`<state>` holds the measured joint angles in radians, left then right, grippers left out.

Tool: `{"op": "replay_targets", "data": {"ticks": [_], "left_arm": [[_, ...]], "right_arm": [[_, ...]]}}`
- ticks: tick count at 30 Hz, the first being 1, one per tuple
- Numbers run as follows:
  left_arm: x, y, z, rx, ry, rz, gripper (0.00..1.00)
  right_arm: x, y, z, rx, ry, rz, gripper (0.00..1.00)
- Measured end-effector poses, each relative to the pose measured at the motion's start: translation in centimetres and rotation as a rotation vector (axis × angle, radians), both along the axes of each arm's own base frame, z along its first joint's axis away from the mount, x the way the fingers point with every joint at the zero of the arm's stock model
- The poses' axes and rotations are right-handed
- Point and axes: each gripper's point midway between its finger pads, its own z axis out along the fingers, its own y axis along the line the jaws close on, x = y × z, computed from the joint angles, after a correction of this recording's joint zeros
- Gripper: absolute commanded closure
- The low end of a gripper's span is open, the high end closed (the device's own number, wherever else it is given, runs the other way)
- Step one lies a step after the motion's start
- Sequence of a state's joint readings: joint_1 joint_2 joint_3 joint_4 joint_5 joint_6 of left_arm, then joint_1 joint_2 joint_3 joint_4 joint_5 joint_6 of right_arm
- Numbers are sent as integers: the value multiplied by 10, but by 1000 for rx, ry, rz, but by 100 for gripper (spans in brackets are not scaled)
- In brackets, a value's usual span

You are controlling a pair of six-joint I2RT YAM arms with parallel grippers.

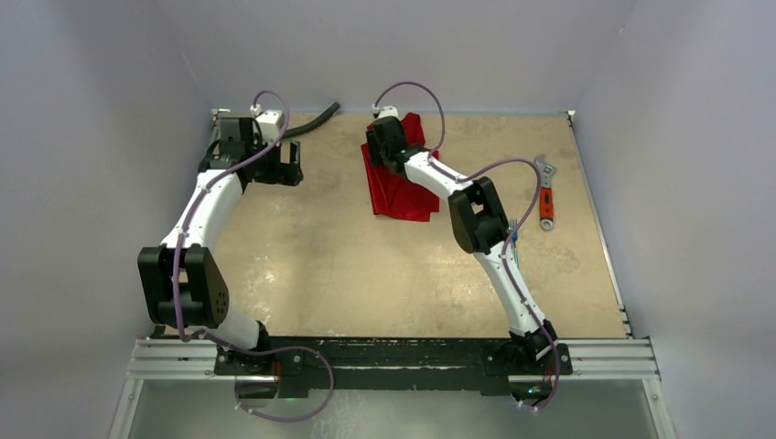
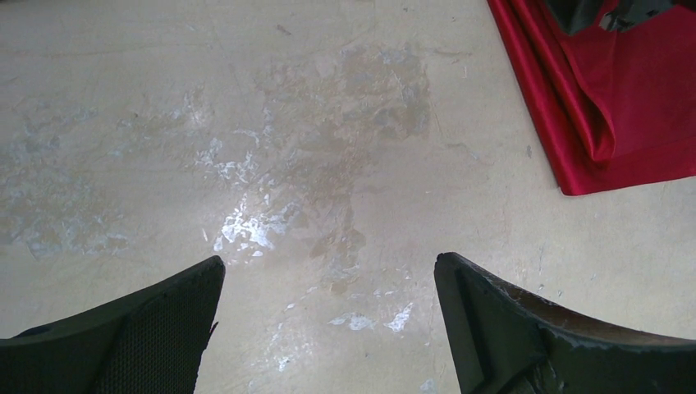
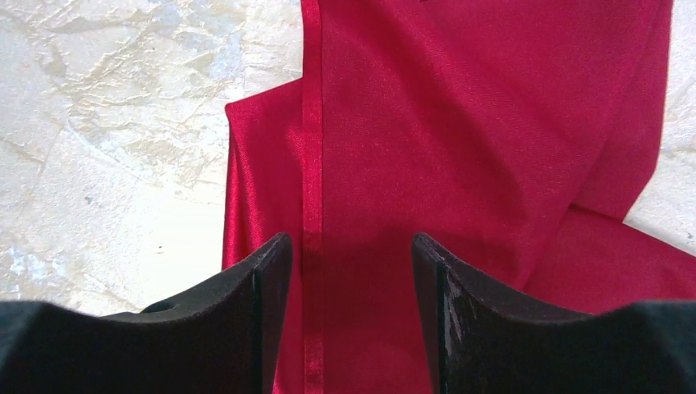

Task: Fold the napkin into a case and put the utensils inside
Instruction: Pick up the crumpled napkin from the center of the board.

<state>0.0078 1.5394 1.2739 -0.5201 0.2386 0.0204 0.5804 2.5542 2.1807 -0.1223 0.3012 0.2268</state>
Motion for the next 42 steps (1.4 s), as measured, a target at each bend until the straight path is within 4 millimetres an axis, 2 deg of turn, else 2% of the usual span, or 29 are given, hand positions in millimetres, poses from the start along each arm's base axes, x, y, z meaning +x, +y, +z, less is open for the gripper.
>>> {"op": "replay_targets", "data": {"ticks": [3, 5, 8, 12, 14, 16, 21, 23, 25, 28, 30, 34, 38, 42], "left_arm": [[0, 1, 3, 4, -8, 0, 2], [0, 1, 3, 6, -7, 2, 2], [-1, 2, 2, 9, -6, 5, 1], [-1, 3, 1, 13, -1, 9, 1], [-2, 3, 1, 13, 4, 10, 1], [-3, 3, 0, 15, 9, 11, 2], [-4, 3, 0, 15, 12, 10, 2], [-4, 3, 1, 17, 8, 1, 1], [-3, 2, 2, 20, 1, -15, 1], [-4, -2, 5, 17, -14, -50, 1], [-3, -5, 11, 17, -39, -80, 1], [3, -13, 29, 32, -131, -141, 1], [6, -34, 41, 83, -225, -242, 1], [13, -52, 49, 131, -302, -340, 2]], "right_arm": [[0, 1, -8, 1, 10, -5, 43], [1, 1, -11, 4, 15, -10, 49], [0, 0, -15, 3, 22, -15, 64], [0, 0, -14, 9, 23, -22, 89], [0, 0, -14, 12, 23, -25, 97], [0, 0, -14, 14, 19, -26, 100], [-10, -6, -8, 6, 23, -12, 100], [-16, -7, 4, 11, 16, 5, 100], [-21, -6, 24, 29, -5, 33, 100], [-27, 2, 66, 74, -59, 91, 100], [-31, 9, 102, 113, -109, 134, 100], [-46, 24, 150, 180, -167, 224, 100], [-66, 39, 167, 219, -162, 323, 100], [-88, 52, 155, 224, -110, 423, 100]]}}
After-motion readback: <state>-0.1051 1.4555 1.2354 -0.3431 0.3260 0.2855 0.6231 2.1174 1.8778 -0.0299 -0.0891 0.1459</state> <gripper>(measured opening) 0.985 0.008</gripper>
